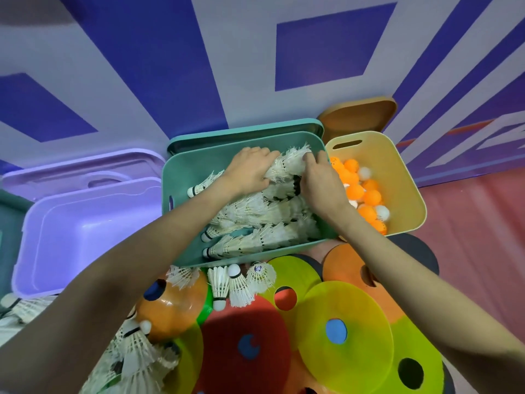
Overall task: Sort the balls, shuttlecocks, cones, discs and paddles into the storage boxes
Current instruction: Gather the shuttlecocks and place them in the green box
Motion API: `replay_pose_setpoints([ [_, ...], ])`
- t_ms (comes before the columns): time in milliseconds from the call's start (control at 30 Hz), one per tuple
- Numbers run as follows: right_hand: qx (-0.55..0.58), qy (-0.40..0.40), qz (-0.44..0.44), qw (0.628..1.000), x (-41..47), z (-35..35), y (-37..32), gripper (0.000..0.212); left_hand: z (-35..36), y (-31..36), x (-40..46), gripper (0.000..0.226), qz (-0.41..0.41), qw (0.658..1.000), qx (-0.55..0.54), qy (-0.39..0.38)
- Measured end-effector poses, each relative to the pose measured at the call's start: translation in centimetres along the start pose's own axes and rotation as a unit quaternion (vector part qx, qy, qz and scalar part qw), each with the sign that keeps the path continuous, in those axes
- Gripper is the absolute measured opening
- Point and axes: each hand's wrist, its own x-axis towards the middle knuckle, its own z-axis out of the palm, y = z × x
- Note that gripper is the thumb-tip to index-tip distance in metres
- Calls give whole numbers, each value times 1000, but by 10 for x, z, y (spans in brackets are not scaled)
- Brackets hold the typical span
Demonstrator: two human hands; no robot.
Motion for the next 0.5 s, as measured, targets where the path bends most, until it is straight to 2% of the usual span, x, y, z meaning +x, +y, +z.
replay_pose_setpoints([
  [100, -51, -21, -21, 998, 2, 1, -3, 20, 0, 2, 0, 52, 1, 999, 42, -11],
  [200, -73, -62, -14, 995, 6, 2, -12, 24, 0, 6, 1, 53, -5, 997, 68, -26],
  [300, -51, -80, -4, 995, 8, 6, -18, 58, -1, 10, 1, 56, -13, 997, 69, -28],
  [333, -40, -82, 2, 996, 7, 8, -19, 63, -1, 11, 2, 57, -17, 998, 62, -28],
  [433, -55, -123, 1, 991, 5, 11, -19, 38, -2, 10, -1, 58, -30, 999, 12, -23],
  [500, -51, -167, 17, 984, 7, 15, -15, 34, -1, 6, -8, 58, -43, 998, -54, -5],
])
